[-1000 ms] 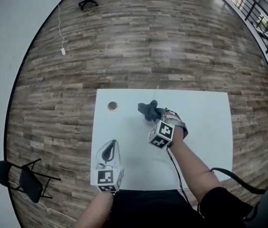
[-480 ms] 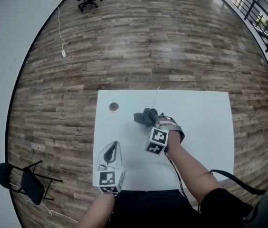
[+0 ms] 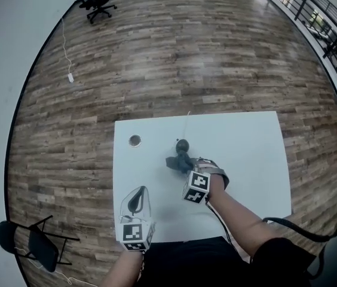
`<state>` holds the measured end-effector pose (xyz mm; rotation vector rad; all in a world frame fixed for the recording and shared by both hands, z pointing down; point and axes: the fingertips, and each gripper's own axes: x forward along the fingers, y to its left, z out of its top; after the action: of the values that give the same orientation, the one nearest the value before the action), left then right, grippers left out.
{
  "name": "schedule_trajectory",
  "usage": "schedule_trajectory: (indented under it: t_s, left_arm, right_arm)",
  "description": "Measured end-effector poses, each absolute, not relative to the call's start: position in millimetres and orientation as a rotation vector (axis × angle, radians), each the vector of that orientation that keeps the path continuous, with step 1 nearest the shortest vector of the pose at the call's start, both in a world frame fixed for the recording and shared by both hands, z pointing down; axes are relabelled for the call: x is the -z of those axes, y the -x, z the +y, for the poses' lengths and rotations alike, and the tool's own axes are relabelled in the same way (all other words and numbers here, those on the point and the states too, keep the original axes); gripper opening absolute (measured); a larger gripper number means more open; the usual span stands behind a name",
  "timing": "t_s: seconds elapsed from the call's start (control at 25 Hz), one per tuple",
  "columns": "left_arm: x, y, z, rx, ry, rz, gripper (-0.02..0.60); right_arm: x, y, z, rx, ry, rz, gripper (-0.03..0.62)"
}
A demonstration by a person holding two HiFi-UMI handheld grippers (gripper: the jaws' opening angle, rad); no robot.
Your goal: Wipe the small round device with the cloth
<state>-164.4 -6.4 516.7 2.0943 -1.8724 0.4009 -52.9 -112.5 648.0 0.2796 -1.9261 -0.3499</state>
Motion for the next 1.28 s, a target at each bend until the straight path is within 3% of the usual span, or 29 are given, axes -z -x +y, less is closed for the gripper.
schedule_trajectory:
  t_s: [0.2,0.64,0.92,1.28]
  left_arm:
    - [-510,154,-14,-0.428,-2.204,-1.826,0.008]
    - [-450,110,-43,-0.267,-2.514,-1.837,0.008]
    - [-448,109,-40,-0.294,-2.505,-1.82,0.008]
    - [-433,111,-37,-0.28,-2.459,-1.891,0.008]
  right_arm:
    - [-630,37,-105,0.199,-0.401,-2.024,0.092]
    - [-554,-77,-121,-0.109,-0.912,-2.213,0.092]
    - [-582,-121,-102,-0.355,-1.021,-2.195,0.094]
    - [-651,-126,-51,-0.585,-0.948,-2.127,0.094]
